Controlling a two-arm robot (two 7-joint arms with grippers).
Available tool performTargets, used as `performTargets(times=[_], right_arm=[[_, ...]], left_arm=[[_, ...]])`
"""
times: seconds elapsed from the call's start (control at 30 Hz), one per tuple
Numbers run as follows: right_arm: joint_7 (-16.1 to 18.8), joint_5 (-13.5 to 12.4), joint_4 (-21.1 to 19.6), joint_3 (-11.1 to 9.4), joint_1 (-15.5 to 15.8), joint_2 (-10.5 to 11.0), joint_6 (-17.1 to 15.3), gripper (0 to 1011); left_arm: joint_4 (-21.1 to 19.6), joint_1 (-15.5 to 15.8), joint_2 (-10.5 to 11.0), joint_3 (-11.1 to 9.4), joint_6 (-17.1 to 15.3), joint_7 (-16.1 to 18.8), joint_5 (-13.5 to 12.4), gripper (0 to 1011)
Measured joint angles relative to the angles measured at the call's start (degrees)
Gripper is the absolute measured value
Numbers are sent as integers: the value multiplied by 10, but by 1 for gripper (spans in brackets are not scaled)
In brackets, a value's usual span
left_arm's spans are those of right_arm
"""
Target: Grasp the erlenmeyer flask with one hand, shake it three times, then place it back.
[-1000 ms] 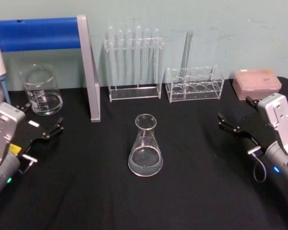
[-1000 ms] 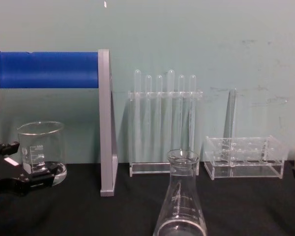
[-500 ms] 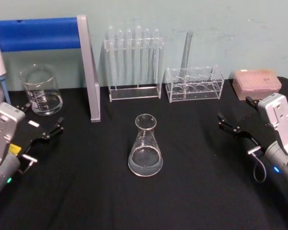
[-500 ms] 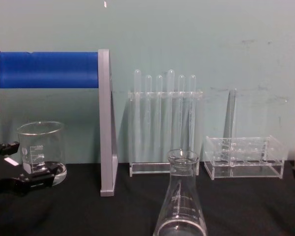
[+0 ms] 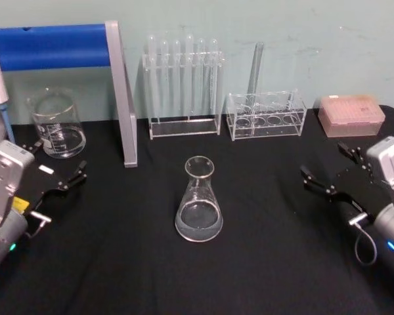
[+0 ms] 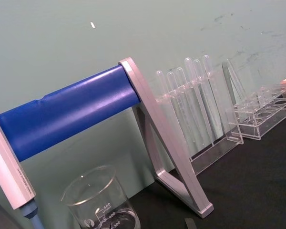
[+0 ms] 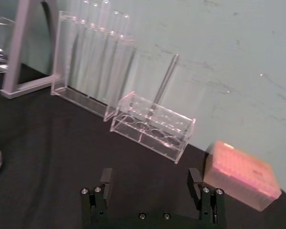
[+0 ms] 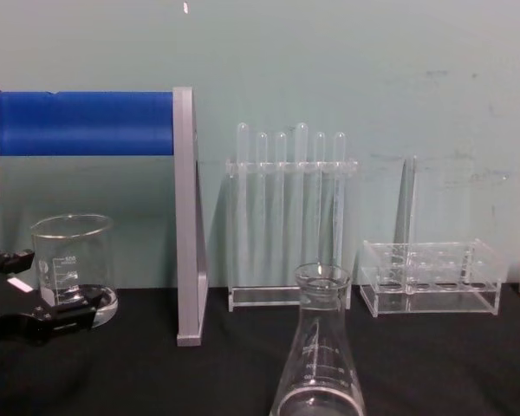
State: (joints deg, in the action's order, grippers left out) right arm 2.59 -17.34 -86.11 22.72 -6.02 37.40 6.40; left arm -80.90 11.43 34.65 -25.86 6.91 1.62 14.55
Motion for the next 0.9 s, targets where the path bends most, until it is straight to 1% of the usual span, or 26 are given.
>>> performTargets(times=[0.2,0.23,0.27,0.37,0.4,0.5,0.63,0.73,0.8,0.9], right_arm=[[33,-29,-38,-15,38,15,-3,1003],[33,-29,-38,-15,38,15,-3,1002],[44,-38,-47,-17,46,16,-4,1002],[63,-54,-60,-19,56,14,-5,1002],[73,-61,-66,-19,59,11,-7,1002],[87,-70,-72,-18,62,6,-10,1002],[113,-83,-78,-11,60,-7,-18,1003],[126,-89,-78,-7,55,-16,-23,1002],[139,-94,-73,-2,46,-30,-32,1003],[146,-97,-67,2,38,-41,-38,1003]], left_arm=[[0,0,0,0,0,0,0,1001],[0,0,0,0,0,0,0,1001],[0,0,0,0,0,0,0,1001],[0,0,0,0,0,0,0,1001],[0,0,0,0,0,0,0,1001],[0,0,0,0,0,0,0,1001],[0,0,0,0,0,0,0,1001],[0,0,0,0,0,0,0,1001],[0,0,0,0,0,0,0,1001],[0,0,0,0,0,0,0,1001]])
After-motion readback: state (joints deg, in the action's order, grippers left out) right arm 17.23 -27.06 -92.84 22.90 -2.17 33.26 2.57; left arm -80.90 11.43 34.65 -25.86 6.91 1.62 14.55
